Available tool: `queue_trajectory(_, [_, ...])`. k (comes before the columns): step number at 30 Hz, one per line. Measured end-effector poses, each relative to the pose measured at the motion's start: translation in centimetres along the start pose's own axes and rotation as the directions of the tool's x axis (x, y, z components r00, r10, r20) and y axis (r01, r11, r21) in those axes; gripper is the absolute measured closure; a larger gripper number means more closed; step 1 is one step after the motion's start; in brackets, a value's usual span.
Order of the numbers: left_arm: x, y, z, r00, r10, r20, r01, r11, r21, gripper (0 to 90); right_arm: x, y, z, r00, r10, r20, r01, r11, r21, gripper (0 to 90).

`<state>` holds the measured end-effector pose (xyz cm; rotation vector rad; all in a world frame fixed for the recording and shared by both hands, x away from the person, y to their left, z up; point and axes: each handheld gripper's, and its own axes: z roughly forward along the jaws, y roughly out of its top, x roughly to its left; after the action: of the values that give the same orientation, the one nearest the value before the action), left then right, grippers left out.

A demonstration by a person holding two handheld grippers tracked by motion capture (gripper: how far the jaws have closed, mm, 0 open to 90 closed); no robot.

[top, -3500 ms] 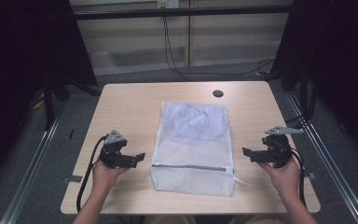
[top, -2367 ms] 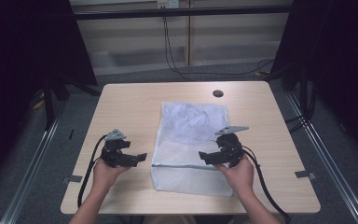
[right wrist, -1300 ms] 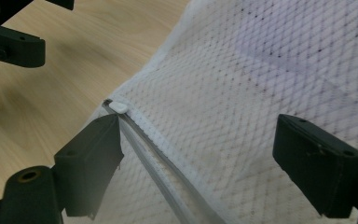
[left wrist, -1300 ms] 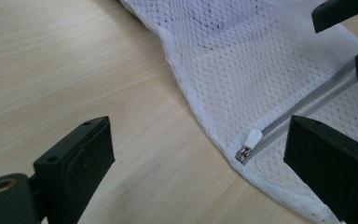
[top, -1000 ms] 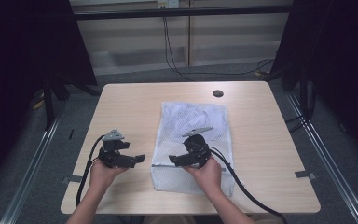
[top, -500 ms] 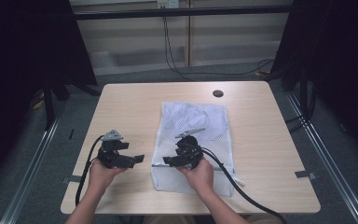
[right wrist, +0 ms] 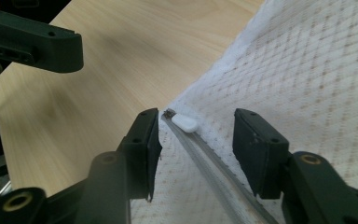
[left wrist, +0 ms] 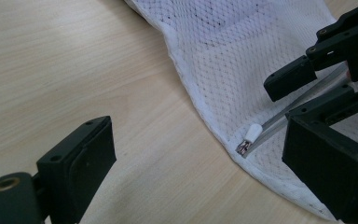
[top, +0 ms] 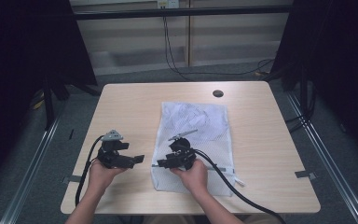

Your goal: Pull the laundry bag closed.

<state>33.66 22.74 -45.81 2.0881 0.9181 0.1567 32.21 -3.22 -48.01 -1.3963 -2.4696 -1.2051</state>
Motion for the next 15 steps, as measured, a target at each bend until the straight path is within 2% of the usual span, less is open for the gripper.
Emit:
queue_trajectory(2, [0.0, 0.0, 0.0, 1.0, 0.0, -0.001, 0.0, 1.0, 0.0, 9.1, 0.0, 0.1, 0.1, 0.9999, 0.002, -0.011, -0.002, 1.0, 0.006, 56.4])
queue_trajectory(4, [0.0, 0.0, 0.0, 1.0, -0.002, 0.0, 0.002, 1.0, 0.0, 9.1, 0.0, 0.2, 0.3, 0.9996, 0.024, -0.016, -0.023, 1.0, 0.013, 59.4])
queue_trajectory(8, [0.0, 0.0, -0.1, 1.0, -0.001, -0.003, 0.001, 1.0, 0.003, 9.1, 0.0, 0.4, 0.6, 0.9993, 0.023, -0.028, -0.023, 1.0, 0.021, 62.4])
queue_trajectory(15, [0.2, -0.1, 0.0, 1.0, -0.005, 0.004, 0.005, 1.0, 0.006, 9.6, 0.1, 0.4, 1.3, 0.999, 0.036, -0.026, -0.035, 0.998, 0.047, 68.5])
